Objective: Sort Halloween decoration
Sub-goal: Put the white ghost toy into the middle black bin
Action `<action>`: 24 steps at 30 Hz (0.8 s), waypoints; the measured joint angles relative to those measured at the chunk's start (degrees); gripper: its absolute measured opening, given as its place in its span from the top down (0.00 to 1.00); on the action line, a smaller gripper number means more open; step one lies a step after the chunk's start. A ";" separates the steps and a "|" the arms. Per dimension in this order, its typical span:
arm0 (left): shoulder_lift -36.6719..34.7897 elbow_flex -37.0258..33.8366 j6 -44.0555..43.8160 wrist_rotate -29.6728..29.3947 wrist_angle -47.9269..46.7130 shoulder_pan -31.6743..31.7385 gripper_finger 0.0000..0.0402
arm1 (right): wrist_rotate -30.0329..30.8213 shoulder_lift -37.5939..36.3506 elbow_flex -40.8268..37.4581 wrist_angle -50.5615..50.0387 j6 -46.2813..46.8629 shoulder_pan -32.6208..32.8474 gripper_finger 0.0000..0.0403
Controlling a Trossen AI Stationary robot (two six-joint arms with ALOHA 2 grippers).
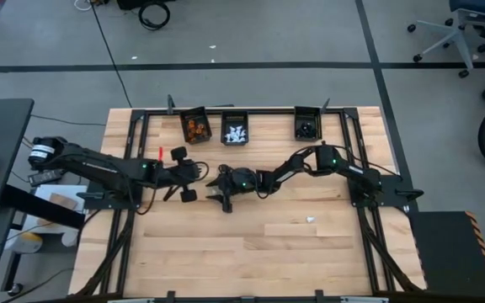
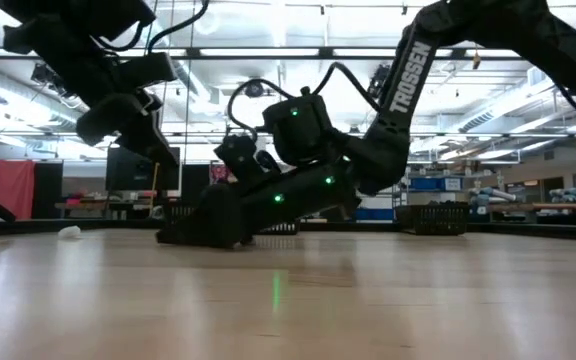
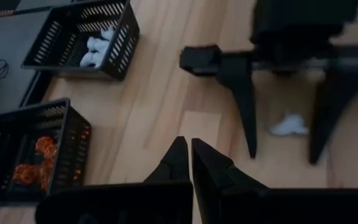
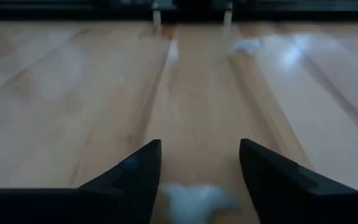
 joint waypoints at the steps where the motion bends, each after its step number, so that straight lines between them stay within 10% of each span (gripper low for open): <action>1: -0.35 -0.34 -0.06 -0.03 -0.37 -0.15 1.00 | -0.87 -0.19 0.05 -1.01 0.59 -0.31 0.46; 24: -1.62 -0.97 -0.28 0.35 0.00 -0.37 1.00 | -0.82 -4.46 -0.12 -13.04 -3.09 -0.36 0.86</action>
